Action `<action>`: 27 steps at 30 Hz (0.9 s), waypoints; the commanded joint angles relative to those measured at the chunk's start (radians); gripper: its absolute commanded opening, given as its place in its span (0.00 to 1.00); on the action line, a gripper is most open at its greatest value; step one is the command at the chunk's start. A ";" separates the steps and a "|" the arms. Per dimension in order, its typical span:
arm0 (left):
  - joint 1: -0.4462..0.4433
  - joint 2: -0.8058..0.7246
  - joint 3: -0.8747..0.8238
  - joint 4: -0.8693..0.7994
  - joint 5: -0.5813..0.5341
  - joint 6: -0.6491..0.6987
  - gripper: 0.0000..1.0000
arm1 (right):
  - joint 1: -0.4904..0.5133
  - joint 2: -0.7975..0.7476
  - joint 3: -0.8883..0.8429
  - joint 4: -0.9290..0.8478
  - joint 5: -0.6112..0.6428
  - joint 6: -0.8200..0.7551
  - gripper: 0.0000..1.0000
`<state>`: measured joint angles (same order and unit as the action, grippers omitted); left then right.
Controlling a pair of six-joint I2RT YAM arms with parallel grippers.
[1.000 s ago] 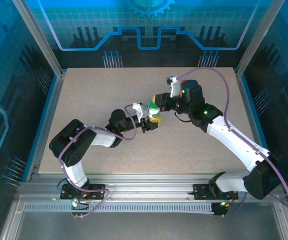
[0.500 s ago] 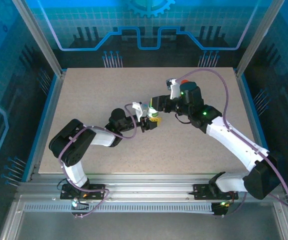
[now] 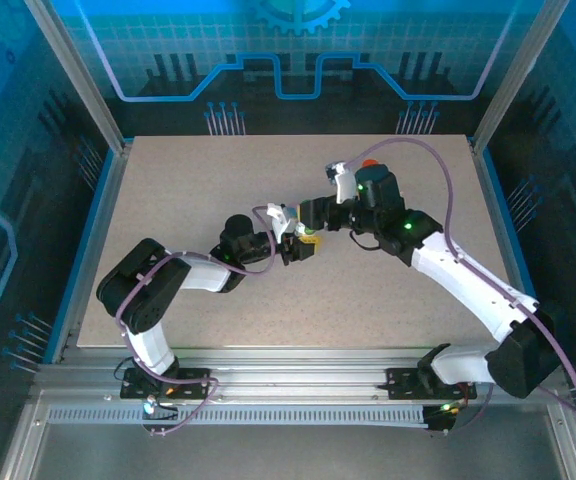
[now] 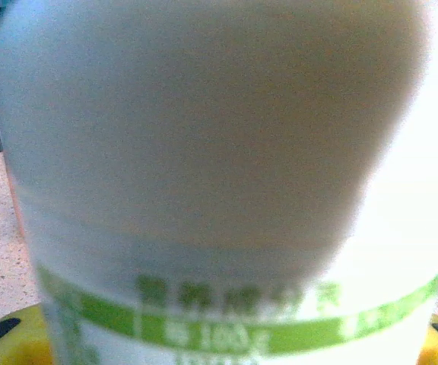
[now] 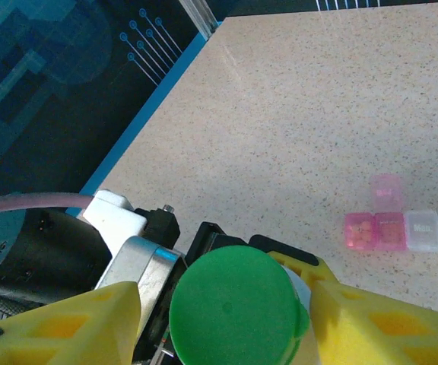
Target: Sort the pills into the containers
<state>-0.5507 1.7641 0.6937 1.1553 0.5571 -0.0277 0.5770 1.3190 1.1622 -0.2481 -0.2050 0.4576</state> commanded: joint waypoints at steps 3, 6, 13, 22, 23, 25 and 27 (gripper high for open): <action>0.006 -0.039 0.022 0.037 0.024 -0.018 0.00 | 0.012 0.019 0.018 -0.016 0.041 -0.035 0.57; 0.006 -0.034 0.021 0.060 0.033 -0.026 0.00 | 0.008 0.042 0.036 -0.033 0.029 -0.040 0.55; 0.006 -0.030 0.018 0.080 0.041 -0.027 0.00 | -0.004 0.057 0.027 -0.030 0.053 -0.040 0.24; 0.015 -0.018 0.006 0.160 0.105 -0.082 0.00 | -0.051 0.041 -0.056 0.027 0.103 -0.073 0.00; 0.017 -0.014 0.006 0.169 0.105 -0.092 0.00 | -0.054 0.043 -0.058 0.019 0.114 -0.082 0.00; 0.022 -0.015 0.003 0.175 0.109 -0.100 0.00 | -0.056 0.036 -0.062 0.006 0.135 -0.098 0.00; 0.024 -0.018 0.008 0.145 0.104 -0.100 0.00 | -0.054 0.011 -0.089 0.044 0.134 -0.102 0.00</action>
<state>-0.5385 1.7748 0.6853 1.1263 0.6010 -0.1085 0.5598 1.3399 1.1305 -0.1349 -0.1864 0.4206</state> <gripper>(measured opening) 0.509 0.054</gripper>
